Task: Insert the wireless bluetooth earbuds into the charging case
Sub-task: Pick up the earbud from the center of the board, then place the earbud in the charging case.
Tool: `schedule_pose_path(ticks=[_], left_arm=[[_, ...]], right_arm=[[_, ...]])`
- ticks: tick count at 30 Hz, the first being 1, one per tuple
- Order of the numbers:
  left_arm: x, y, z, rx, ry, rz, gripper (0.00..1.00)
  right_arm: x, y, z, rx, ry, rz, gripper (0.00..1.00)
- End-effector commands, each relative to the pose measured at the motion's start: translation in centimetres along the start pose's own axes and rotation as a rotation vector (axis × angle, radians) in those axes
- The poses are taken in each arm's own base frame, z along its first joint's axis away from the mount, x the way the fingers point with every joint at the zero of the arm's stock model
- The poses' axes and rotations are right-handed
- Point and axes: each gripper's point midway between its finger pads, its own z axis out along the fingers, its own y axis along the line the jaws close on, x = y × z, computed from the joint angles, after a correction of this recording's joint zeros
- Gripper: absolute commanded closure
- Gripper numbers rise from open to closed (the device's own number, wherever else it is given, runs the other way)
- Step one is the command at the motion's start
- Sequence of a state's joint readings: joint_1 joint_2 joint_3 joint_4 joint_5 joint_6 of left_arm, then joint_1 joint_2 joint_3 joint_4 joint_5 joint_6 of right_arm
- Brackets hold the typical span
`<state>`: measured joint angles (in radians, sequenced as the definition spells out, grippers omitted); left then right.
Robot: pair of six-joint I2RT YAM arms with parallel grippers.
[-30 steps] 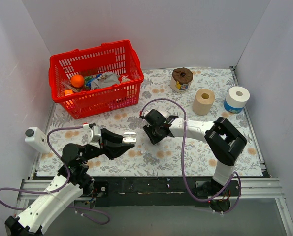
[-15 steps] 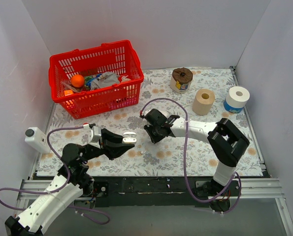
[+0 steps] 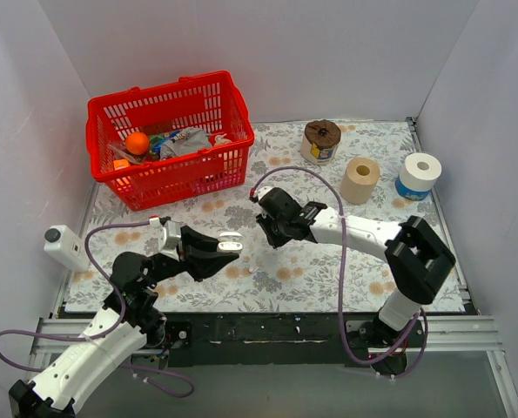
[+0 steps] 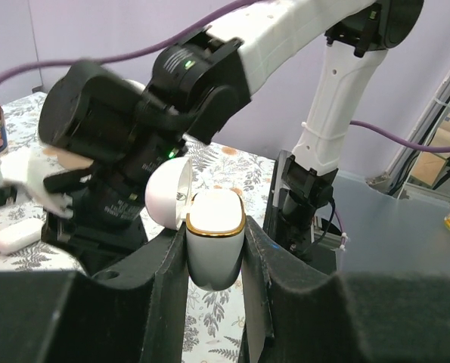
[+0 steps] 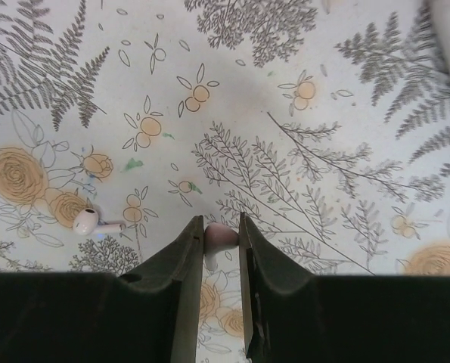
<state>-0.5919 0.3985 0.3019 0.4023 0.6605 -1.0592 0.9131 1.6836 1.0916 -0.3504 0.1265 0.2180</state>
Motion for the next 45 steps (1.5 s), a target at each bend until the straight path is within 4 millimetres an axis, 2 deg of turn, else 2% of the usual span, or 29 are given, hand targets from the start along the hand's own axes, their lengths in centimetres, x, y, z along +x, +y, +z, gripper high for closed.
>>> schedule_pose_path(ticks=[1,3,7,8,9,11,12,14,16,17,18,19,20,23,24,30,37,45], left_arm=[[-1.1,0.4,0.3,-0.015,-0.05,0.03,1.0],[-2.2,0.6,1.0,-0.01,-0.073,0.052,1.0],[-4.1,1.3,2.6,-0.001,-0.106,0.09,1.0],[-4.9,1.3,3.1,0.01,-0.131,0.109,1.0],[-4.7,1.9,3.7,0.004,-0.125,0.103,1.0],[-6.3,1.8,4.5,0.027,-0.17,0.144,1.0],[-6.0,2.6,5.1,0.021,-0.159,0.135,1.0],[-7.8,2.5,6.0,0.045,-0.206,0.175,1.0],[-7.4,3.2,7.2,0.064,-0.192,0.168,1.0],[-8.8,2.9,7.8,0.088,-0.222,0.192,1.0],[-9.2,3.0,8.2,0.099,-0.227,0.187,1.0],[-8.6,3.6,9.1,0.108,-0.206,0.165,1.0],[-10.0,3.2,9.6,0.133,-0.24,0.189,1.0],[-10.4,3.6,10.8,0.16,-0.254,0.162,1.0],[-11.1,3.5,11.3,0.173,-0.268,0.163,1.0],[-11.2,3.3,13.1,0.223,-0.28,0.15,1.0],[-11.7,3.2,14.1,0.248,-0.301,0.161,1.0],[-12.1,2.9,14.1,0.262,-0.336,0.154,1.0]], right_arm=[[-7.7,-1.1,-6.9,0.067,-0.265,0.022,0.99],[-11.3,-1.4,-11.5,0.086,-0.396,0.006,0.99],[-15.3,-2.1,-19.6,0.112,-0.575,-0.002,0.99],[-15.8,-2.3,-21.9,0.109,-0.629,0.001,0.99],[-16.4,-2.3,-23.5,0.104,-0.672,-0.012,0.99],[-17.2,-2.4,-27.4,0.089,-0.769,-0.007,0.99],[-17.5,-2.3,-28.8,0.079,-0.806,-0.012,0.99],[-17.7,-2.0,-31.7,0.051,-0.874,-0.02,0.99],[-17.9,-1.5,-33.4,0.013,-0.924,-0.038,0.99],[-17.8,-1.1,-34.5,-0.017,-0.952,-0.048,0.99],[-17.9,-0.9,-35.1,-0.033,-0.968,-0.051,0.99],[-18.1,-0.6,-35.8,-0.047,-0.995,-0.054,0.99],[-18.1,-0.5,-36.7,-0.056,-1.021,-0.061,0.99],[-18.4,0.0,-38.2,-0.085,-1.077,-0.088,0.99],[-18.5,0.2,-38.3,-0.094,-1.086,-0.095,0.99],[-19.4,1.1,-40.5,-0.149,-1.198,-0.106,0.99],[-20.2,2.2,-40.5,-0.197,-1.209,-0.135,0.99],[-19.4,2.9,-39.2,-0.221,-1.185,-0.17,0.99]])
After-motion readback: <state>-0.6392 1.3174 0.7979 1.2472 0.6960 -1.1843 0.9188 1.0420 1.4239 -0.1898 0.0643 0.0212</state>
